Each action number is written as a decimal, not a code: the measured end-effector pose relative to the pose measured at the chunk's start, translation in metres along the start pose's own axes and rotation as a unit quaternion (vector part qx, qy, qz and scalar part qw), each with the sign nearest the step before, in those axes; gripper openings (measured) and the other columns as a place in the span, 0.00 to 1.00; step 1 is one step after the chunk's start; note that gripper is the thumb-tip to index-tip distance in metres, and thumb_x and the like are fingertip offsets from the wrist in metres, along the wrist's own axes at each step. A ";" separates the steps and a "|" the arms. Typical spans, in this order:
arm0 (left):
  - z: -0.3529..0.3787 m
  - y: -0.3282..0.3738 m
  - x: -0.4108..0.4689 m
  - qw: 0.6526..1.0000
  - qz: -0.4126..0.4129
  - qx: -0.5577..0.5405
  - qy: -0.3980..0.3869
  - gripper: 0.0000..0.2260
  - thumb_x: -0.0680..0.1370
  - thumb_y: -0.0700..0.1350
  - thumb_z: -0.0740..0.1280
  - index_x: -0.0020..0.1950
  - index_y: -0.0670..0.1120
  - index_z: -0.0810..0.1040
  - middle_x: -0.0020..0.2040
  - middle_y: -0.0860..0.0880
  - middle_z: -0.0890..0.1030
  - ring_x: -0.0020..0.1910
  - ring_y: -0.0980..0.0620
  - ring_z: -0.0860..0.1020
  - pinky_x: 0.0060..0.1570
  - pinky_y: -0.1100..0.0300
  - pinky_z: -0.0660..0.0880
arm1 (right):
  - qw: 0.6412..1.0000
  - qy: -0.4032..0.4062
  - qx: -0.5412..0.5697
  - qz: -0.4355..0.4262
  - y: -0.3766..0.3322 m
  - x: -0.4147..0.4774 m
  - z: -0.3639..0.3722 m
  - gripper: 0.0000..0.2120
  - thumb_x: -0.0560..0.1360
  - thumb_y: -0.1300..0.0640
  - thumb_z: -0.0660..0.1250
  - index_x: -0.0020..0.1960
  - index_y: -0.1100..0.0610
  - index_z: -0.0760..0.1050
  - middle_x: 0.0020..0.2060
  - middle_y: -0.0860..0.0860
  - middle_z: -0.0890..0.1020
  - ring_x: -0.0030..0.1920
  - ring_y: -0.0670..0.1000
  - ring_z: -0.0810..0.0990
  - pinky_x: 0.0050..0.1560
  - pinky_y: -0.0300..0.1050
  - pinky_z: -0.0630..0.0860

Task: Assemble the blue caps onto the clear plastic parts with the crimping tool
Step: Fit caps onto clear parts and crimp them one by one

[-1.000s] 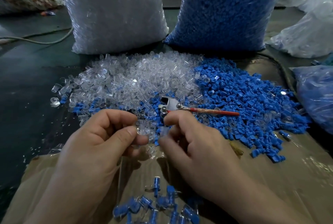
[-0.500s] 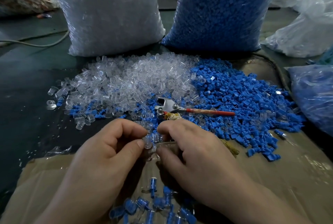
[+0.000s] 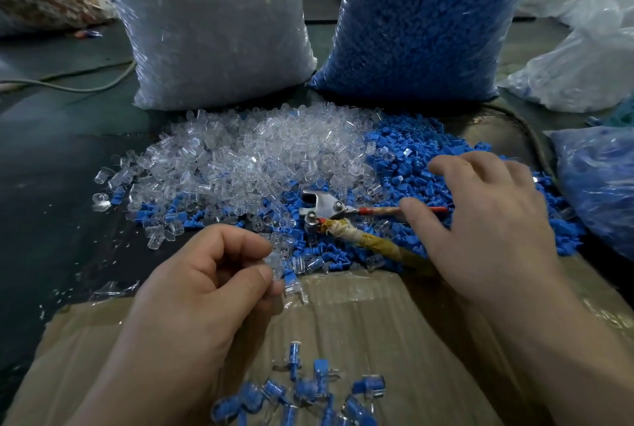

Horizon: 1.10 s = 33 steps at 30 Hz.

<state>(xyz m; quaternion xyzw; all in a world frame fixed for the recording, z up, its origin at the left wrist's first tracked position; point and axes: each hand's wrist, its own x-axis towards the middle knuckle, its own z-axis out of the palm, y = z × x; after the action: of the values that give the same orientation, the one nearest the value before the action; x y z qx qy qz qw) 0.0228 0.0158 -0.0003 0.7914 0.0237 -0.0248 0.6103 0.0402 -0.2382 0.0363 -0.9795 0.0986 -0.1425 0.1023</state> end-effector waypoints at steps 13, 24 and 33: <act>0.002 0.002 -0.002 0.999 -0.020 -0.017 -0.028 0.14 0.76 0.38 0.72 0.45 0.59 0.82 0.37 0.45 0.85 0.36 0.47 0.85 0.36 0.58 0.80 | 0.994 -0.085 -0.033 0.061 0.014 0.017 0.019 0.42 0.69 0.25 0.44 0.75 0.48 0.56 0.73 0.54 0.63 0.72 0.60 0.61 0.67 0.62 0.63; 0.004 0.015 -0.004 0.997 -0.027 -0.040 -0.052 0.18 0.76 0.33 0.71 0.41 0.58 0.82 0.34 0.43 0.84 0.32 0.48 0.84 0.31 0.67 0.77 | 0.985 -0.131 -0.112 0.023 0.017 0.073 0.035 0.43 0.68 0.21 0.50 0.76 0.44 0.52 0.76 0.56 0.58 0.72 0.64 0.60 0.64 0.66 0.64; 0.002 0.009 -0.003 0.997 -0.038 -0.011 -0.061 0.15 0.76 0.38 0.72 0.45 0.61 0.81 0.36 0.47 0.85 0.35 0.49 0.85 0.33 0.63 0.78 | 0.998 -0.034 -0.037 -0.037 0.019 0.069 0.041 0.24 0.76 0.37 0.63 0.67 0.48 0.70 0.57 0.51 0.73 0.55 0.55 0.74 0.46 0.48 0.71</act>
<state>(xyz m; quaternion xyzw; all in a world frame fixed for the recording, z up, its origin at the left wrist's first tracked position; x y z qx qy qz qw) 0.0204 0.0112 0.0084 0.7802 0.0166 -0.0959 0.6179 0.1144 -0.2649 0.0117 -0.9899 0.0645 -0.1093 0.0634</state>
